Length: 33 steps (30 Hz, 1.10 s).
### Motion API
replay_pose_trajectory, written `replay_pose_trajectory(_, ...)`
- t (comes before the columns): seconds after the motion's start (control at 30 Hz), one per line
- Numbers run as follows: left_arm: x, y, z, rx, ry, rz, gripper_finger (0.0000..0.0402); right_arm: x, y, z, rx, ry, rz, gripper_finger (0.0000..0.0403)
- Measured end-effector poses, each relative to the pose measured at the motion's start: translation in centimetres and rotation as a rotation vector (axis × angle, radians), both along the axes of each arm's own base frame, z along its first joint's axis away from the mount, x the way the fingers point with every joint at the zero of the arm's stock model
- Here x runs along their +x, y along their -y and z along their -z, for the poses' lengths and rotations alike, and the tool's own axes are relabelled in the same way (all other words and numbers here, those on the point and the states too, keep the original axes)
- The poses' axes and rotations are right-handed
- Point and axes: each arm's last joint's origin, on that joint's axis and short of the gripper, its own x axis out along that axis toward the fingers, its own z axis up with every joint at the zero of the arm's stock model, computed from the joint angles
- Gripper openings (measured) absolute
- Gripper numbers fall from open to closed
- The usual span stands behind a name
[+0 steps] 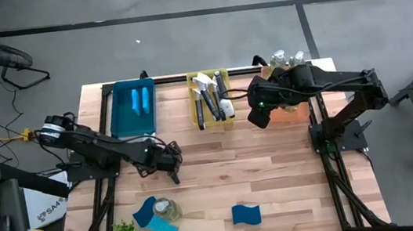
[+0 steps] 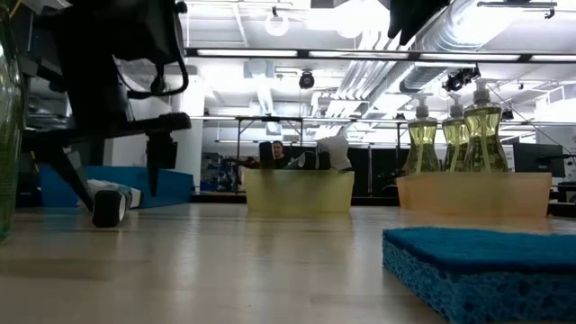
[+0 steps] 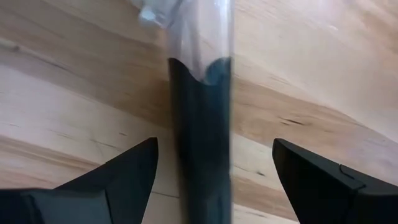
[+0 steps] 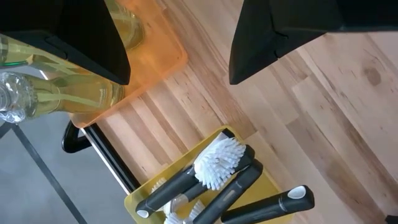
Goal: Pick & Place Kitchen Sink Supplies
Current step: Put the black dishwashing brush into the yellow bin
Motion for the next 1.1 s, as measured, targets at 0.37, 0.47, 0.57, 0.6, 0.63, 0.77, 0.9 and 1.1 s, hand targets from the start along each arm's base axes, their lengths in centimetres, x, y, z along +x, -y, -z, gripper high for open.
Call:
replay_pose_trajectory(0.37,0.8,0.0,1.3,-0.012,-0.024,0.02,0.0311,0.1,0.0,0.0,0.0,0.004,-0.007,0.0268)
replay_pose_trajectory(0.47,0.8,0.0,1.3,-0.022,-0.034,0.024,0.0307,0.1,0.0,0.0,0.0,0.004,-0.007,0.0268)
replay_pose_trajectory(0.57,0.7,0.0,1.3,-0.022,-0.039,0.026,0.0286,0.1,0.0,0.0,0.001,0.005,-0.007,0.0268)
replay_pose_trajectory(0.6,0.7,0.0,1.3,-0.023,-0.042,0.031,0.0275,0.1,0.0,0.0,0.001,0.005,-0.007,0.0268)
replay_pose_trajectory(0.63,0.7,0.0,1.4,-0.024,-0.045,0.039,0.0263,0.1,0.0,0.0,0.001,0.005,-0.006,0.0268)
replay_pose_trajectory(0.77,0.7,0.1,1.4,-0.032,-0.058,0.07,0.0207,0.1,0.0,0.0,0.005,0.006,-0.006,0.0268)
replay_pose_trajectory(0.9,0.6,0.1,1.5,-0.033,-0.068,0.093,0.0151,0.1,0.0,0.0,0.006,0.006,-0.006,0.0268)
replay_pose_trajectory(1.1,0.9,0.1,1.4,-0.036,-0.049,0.121,0.0104,0.1,0.0,0.0,0.006,0.006,-0.005,0.0268)
